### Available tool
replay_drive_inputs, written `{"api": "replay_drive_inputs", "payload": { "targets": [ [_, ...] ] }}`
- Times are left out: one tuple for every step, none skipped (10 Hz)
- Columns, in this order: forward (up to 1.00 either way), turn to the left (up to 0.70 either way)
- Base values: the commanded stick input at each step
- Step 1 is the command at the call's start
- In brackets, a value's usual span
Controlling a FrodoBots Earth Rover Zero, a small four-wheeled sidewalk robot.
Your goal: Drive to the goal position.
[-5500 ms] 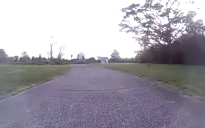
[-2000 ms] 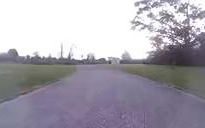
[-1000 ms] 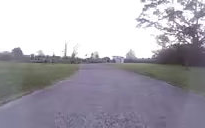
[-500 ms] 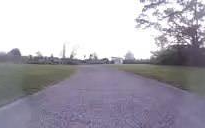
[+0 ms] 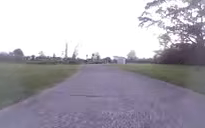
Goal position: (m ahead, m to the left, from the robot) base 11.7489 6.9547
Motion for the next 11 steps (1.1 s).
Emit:
{"api": "replay_drive_inputs", "payload": {
  "targets": [
    [0.85, 0.00],
    [0.85, 0.00],
    [0.85, 0.00],
    [0.85, 0.00],
    [0.85, 0.00],
    [0.85, 0.00],
    [0.85, 0.00],
    [0.85, 0.00],
    [0.85, 0.00],
    [0.85, -0.05],
    [0.85, -0.16]
  ]
}}
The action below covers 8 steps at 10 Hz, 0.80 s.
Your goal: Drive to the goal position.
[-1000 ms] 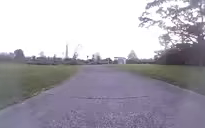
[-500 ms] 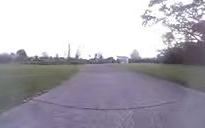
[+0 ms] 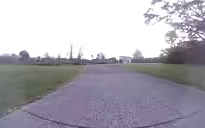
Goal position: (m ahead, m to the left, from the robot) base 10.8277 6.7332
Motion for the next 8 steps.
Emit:
{"api": "replay_drive_inputs", "payload": {
  "targets": [
    [0.85, -0.27],
    [0.85, -0.34],
    [0.85, -0.34],
    [0.85, -0.34],
    [0.85, -0.19],
    [0.85, -0.11],
    [0.85, -0.04],
    [0.85, 0.00]
  ]
}}
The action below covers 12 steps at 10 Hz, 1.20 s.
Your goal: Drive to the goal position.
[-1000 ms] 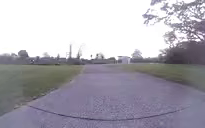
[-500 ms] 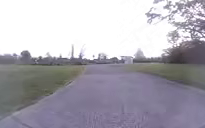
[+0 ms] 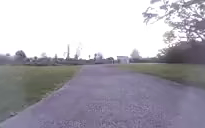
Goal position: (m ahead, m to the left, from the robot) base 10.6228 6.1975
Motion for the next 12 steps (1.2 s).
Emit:
{"api": "replay_drive_inputs", "payload": {
  "targets": [
    [0.85, 0.00],
    [0.85, 0.00],
    [0.85, 0.00],
    [0.85, 0.00],
    [0.85, 0.00],
    [0.85, 0.00],
    [0.85, 0.00],
    [0.85, 0.00],
    [0.85, 0.00],
    [0.85, 0.00],
    [0.85, 0.00],
    [0.85, 0.00]
  ]
}}
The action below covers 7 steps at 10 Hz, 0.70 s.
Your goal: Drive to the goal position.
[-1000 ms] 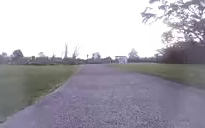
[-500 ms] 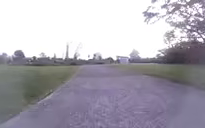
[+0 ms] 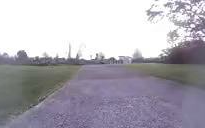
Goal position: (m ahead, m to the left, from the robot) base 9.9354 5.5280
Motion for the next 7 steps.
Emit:
{"api": "replay_drive_inputs", "payload": {
  "targets": [
    [0.85, 0.00],
    [0.85, -0.34],
    [0.85, -0.34],
    [0.85, -0.34],
    [0.85, -0.31],
    [0.85, -0.23],
    [0.85, -0.15]
  ]
}}
